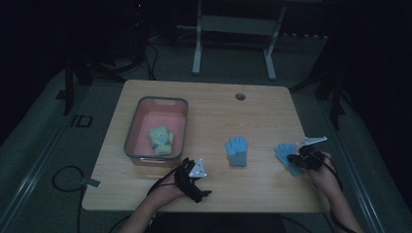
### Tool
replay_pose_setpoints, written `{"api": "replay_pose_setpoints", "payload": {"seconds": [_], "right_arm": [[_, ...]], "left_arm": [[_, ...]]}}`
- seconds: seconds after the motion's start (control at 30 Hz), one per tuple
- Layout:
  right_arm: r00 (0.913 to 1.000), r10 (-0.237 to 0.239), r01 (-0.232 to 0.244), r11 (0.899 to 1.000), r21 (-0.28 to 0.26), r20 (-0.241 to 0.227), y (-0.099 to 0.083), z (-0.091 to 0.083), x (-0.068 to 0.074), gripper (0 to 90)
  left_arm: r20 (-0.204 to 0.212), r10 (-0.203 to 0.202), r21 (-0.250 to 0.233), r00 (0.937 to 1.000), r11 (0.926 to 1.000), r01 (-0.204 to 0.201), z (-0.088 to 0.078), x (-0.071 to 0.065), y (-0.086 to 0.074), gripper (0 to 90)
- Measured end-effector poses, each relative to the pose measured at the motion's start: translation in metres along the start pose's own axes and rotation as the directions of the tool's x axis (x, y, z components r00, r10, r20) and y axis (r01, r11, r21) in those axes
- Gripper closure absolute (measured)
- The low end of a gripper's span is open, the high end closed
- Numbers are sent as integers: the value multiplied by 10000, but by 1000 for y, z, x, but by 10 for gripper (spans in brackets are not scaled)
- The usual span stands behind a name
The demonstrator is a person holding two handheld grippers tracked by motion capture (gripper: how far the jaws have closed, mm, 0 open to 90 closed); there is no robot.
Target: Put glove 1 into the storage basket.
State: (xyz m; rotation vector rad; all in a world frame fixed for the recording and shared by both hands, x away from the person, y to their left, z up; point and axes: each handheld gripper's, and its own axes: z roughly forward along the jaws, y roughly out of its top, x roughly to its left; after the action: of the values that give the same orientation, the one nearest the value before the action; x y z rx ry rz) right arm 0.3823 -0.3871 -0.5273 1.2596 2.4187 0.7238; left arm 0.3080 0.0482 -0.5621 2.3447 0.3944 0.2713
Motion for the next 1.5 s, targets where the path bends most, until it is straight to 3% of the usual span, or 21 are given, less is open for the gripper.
{"api": "replay_pose_setpoints", "payload": {"seconds": [0.3,0.47,0.57,0.7,0.9,1.07,1.23,1.43,1.5], "right_arm": [[9959,813,-782,9943,-728,400,26,-28,18,859],[9847,1575,-1485,9824,-1135,750,38,-37,30,859],[9817,1722,-1607,9783,-1305,818,42,-39,36,860],[9754,1960,-1828,9749,-1272,1009,45,-34,43,861],[9582,2703,-2557,9561,-1433,933,49,-28,56,861],[9510,2728,-2510,9559,-1523,1453,50,-15,66,860],[9393,2963,-2793,9531,-1162,1730,47,6,65,859],[9215,3429,-3319,9392,-886,1822,37,24,59,826],[9213,3489,-3409,9371,-753,1717,34,29,57,793]], "left_arm": [[56,-56,-50,10000,10000,56,-1,1,0,18],[66,-24,-46,10000,10000,24,-1,1,0,18],[76,-33,-54,10000,10000,33,-1,1,0,18],[66,-78,-112,9999,9999,78,-1,1,0,18],[31,-10,-106,10000,9999,10,-2,1,0,18],[33,-134,-176,9999,9998,135,-2,1,0,18],[43,-57,-134,10000,9999,58,-2,1,0,18],[50,-113,-195,9999,9997,114,-2,0,0,18],[85,-130,-204,9999,9997,132,-2,1,-1,18]]}}
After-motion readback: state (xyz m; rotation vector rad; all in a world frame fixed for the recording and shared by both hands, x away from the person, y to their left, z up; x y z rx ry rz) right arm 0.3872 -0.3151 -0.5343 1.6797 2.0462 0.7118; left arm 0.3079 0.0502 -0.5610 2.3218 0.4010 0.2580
